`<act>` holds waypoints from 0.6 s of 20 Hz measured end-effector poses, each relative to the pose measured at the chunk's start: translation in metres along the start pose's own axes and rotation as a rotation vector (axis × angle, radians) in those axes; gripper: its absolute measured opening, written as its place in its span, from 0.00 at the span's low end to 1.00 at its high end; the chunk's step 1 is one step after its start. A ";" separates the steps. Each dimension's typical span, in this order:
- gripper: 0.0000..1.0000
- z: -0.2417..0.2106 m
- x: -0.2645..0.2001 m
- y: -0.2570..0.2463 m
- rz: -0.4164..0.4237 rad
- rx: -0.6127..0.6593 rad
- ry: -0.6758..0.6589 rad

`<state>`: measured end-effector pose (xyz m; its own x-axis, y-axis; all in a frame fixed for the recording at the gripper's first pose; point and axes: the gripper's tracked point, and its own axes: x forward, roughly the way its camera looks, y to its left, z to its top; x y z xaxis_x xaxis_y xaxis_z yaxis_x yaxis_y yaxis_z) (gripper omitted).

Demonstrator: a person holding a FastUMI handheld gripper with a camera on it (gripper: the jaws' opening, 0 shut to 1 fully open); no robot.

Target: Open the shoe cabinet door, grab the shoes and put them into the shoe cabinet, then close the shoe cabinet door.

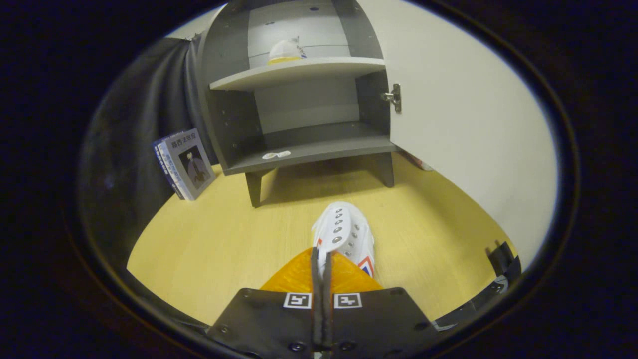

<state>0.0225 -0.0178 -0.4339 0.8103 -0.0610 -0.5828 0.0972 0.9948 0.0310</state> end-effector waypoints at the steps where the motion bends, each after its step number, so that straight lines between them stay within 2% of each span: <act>1: 0.02 0.007 -0.004 0.002 0.006 -0.008 -0.007; 7: 0.02 0.076 -0.038 0.013 0.023 -0.060 -0.066; 12: 0.02 0.155 -0.076 0.029 0.013 -0.125 -0.160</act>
<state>0.0532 0.0029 -0.2629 0.8935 -0.0503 -0.4462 0.0217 0.9974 -0.0689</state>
